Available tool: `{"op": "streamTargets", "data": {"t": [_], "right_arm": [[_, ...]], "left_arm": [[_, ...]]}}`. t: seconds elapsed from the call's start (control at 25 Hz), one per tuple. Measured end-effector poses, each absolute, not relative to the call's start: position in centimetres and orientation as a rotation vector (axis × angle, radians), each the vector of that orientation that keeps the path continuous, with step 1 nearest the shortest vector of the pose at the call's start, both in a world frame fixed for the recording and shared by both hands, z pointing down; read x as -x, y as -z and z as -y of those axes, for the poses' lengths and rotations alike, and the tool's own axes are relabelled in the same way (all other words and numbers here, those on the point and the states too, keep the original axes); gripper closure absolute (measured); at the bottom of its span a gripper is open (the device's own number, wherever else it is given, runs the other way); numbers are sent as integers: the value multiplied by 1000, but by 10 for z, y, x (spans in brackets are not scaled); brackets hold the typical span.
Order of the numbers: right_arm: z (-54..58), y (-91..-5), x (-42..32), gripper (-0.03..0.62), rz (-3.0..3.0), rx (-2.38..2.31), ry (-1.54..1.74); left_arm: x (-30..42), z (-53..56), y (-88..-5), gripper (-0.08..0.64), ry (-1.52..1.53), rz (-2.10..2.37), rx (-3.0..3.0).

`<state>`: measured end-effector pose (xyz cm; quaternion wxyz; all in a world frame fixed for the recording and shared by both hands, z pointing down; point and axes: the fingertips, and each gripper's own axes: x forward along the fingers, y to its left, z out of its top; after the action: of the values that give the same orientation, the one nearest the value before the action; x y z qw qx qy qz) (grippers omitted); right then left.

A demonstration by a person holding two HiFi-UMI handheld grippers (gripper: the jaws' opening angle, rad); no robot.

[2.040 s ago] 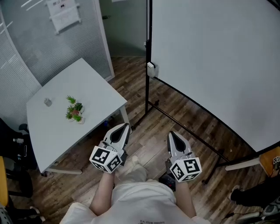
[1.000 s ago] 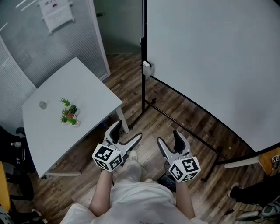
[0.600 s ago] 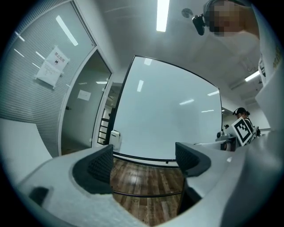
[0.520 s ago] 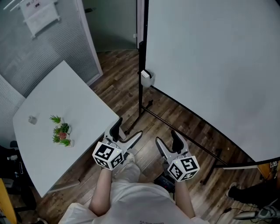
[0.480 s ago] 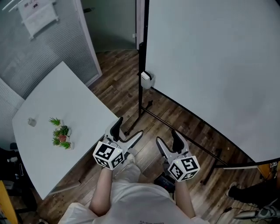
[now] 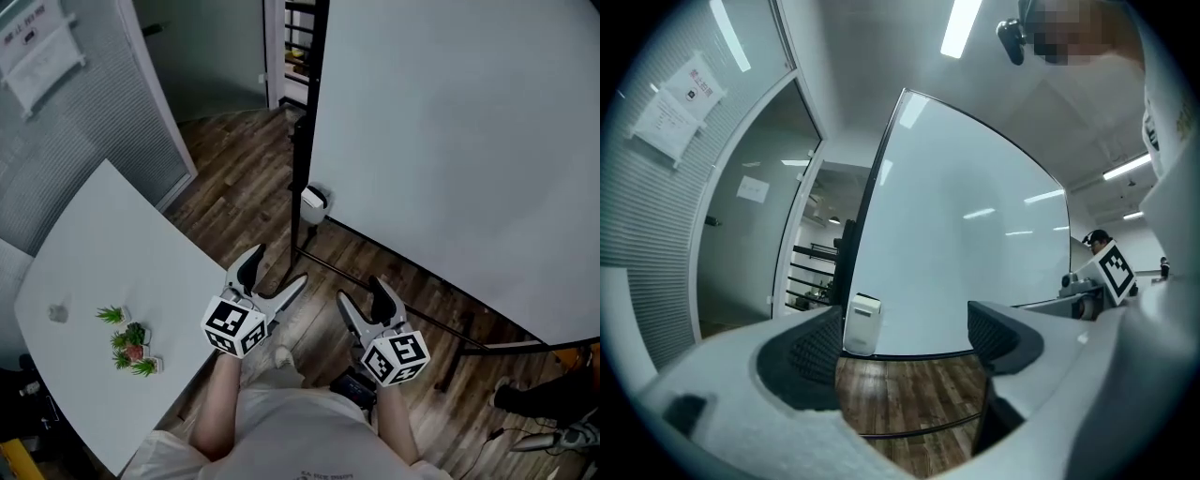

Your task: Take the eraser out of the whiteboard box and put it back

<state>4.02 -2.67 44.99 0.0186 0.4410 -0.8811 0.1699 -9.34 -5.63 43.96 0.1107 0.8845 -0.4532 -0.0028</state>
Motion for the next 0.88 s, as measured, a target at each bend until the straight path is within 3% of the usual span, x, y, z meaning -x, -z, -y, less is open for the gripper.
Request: {"op": "streamTargets", "data": {"t": [0.88], "right_arm": [[102,-448,-40,276,2726,-1451,-499]], "left_arm": [[82,146,-450,169,-84,1262,-2670]]}}
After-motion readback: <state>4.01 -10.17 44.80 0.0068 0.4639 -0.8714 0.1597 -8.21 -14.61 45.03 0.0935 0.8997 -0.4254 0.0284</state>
